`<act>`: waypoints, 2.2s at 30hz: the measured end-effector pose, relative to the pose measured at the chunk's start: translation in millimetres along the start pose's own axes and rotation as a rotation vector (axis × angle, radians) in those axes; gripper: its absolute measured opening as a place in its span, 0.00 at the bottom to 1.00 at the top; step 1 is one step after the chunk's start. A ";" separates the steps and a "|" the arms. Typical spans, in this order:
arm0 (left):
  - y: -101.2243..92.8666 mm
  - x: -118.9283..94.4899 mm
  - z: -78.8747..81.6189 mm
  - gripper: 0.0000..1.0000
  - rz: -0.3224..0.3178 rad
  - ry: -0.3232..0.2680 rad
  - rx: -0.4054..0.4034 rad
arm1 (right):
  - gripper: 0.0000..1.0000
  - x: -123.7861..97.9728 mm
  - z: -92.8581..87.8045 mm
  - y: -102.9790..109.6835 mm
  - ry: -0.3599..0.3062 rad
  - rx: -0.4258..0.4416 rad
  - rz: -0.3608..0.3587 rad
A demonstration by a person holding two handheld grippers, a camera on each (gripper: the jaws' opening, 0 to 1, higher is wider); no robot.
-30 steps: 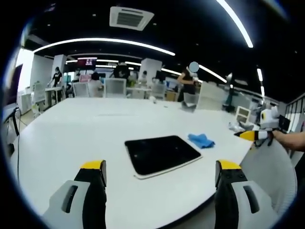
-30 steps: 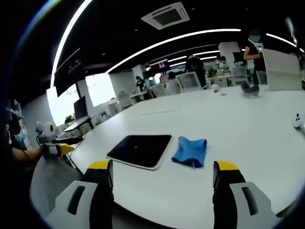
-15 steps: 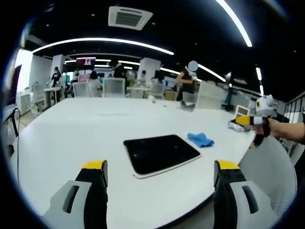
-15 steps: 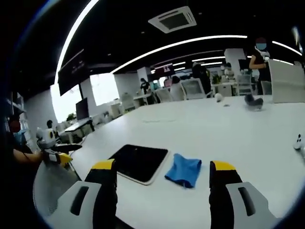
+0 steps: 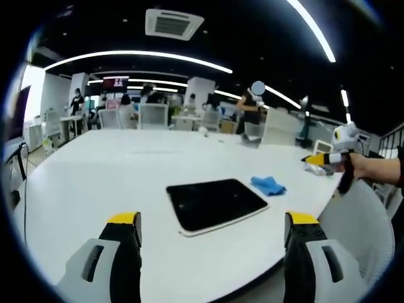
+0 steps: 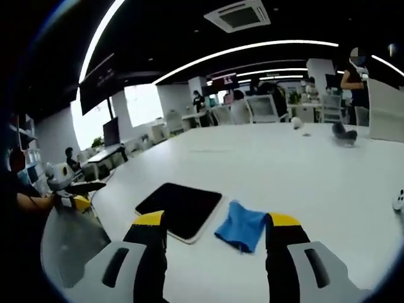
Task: Wipe the mirror surface with the cleaning cloth until all visible marks leave the cleaned area.
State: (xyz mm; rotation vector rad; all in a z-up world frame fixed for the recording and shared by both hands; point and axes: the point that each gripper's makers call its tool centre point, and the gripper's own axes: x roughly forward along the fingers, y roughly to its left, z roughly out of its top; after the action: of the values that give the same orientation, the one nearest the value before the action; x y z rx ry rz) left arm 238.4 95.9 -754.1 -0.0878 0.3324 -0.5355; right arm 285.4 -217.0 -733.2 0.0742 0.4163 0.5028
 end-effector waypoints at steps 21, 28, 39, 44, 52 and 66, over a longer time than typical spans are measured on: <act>-2.4 0.2 -0.6 0.93 -0.013 0.003 -0.014 | 0.34 41.7 -7.3 -9.8 0.129 -0.140 0.017; -2.0 0.0 0.1 0.92 -0.011 -0.003 -0.018 | 0.31 59.1 -19.7 -13.7 0.235 -0.250 0.015; -2.7 0.8 -0.7 0.90 -0.015 0.002 -0.013 | 0.23 82.5 -37.4 -27.3 0.326 -0.311 -0.010; -2.6 0.8 -0.8 0.89 -0.014 0.002 -0.013 | 0.23 89.7 -46.3 -29.4 0.351 -0.295 -0.005; -2.7 0.4 -0.8 0.87 -0.016 0.001 -0.013 | 0.22 100.5 -63.9 -35.3 0.404 -0.265 -0.007; -0.5 -0.7 0.6 0.94 -0.007 -0.009 0.004 | 0.21 110.9 -78.1 -47.7 0.491 -0.267 -0.043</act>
State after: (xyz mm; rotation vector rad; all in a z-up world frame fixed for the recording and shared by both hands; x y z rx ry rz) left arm 237.9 95.9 -753.3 -0.0876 0.3226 -0.5421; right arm 363.5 -207.7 -853.6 -0.3219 0.8245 0.5294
